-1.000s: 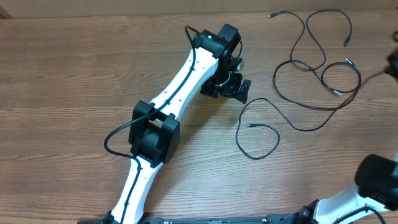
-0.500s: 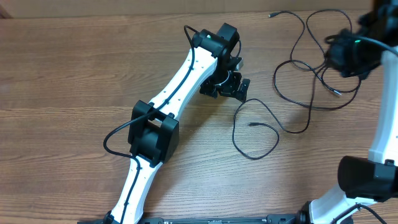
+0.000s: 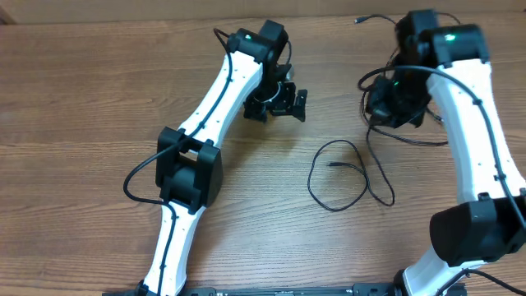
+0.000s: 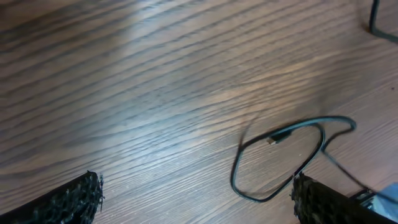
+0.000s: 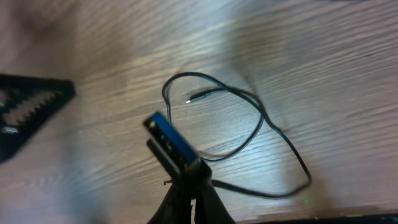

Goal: Untangle cables

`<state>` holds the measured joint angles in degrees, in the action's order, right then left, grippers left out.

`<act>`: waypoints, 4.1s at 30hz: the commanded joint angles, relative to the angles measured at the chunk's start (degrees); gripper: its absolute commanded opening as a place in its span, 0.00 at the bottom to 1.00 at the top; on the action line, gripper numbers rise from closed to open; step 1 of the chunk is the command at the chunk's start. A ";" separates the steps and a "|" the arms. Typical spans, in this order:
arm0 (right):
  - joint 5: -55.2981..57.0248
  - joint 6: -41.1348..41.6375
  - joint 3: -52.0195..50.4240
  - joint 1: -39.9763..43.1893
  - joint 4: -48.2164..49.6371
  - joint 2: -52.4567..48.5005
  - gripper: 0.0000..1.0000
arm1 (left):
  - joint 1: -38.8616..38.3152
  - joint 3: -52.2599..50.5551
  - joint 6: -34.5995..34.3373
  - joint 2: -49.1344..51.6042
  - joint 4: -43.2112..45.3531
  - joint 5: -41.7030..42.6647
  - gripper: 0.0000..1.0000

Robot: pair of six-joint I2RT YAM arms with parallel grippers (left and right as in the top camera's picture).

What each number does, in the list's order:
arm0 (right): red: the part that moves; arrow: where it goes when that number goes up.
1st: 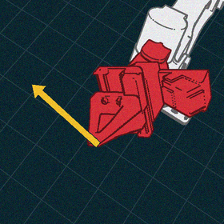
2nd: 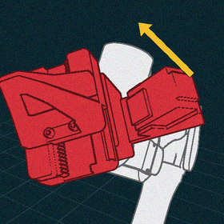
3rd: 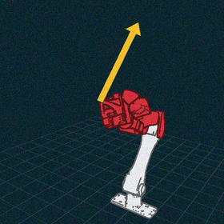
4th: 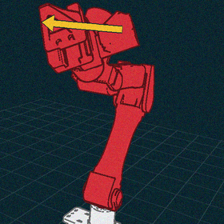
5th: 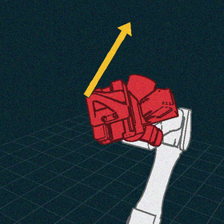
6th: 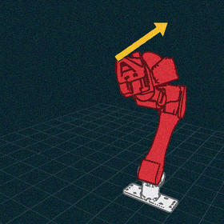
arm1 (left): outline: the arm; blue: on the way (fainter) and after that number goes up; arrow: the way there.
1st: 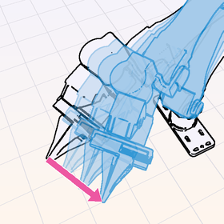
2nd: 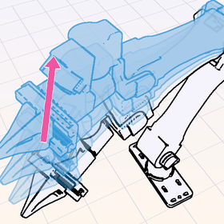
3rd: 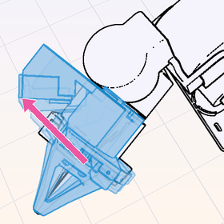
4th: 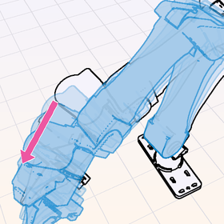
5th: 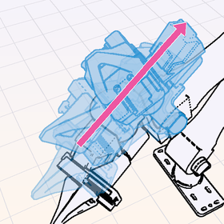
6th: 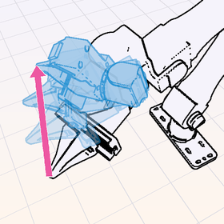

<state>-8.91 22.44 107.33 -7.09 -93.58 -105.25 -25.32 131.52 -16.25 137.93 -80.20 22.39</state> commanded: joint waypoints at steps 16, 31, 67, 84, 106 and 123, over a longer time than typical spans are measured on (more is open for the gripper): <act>-6.71 0.42 -25.35 -6.84 18.25 1.95 0.04 | 5.55 1.49 -5.66 -0.52 -0.52 -3.30 1.00; -6.34 4.13 -33.77 -8.35 27.34 1.95 0.04 | 6.16 1.49 -5.64 -0.52 -0.81 -3.32 0.99; -4.24 5.97 -35.34 -1.27 25.83 1.95 1.00 | 3.17 1.36 -3.28 -0.42 -0.57 -5.03 0.99; -4.11 18.34 -40.89 -2.27 35.80 1.95 0.73 | 3.32 1.36 -3.23 -0.42 -0.55 -5.05 1.00; 1.57 22.29 -47.69 -2.27 45.57 1.95 0.32 | 3.52 1.36 -3.23 -0.42 -0.55 -5.03 0.99; 14.88 19.56 -26.56 -1.95 20.76 3.69 0.04 | 3.52 1.36 -3.06 -0.42 -0.79 -5.03 1.00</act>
<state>-1.48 41.95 75.83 -9.15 -69.56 -103.79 -22.24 131.57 -19.16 137.93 -81.01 17.72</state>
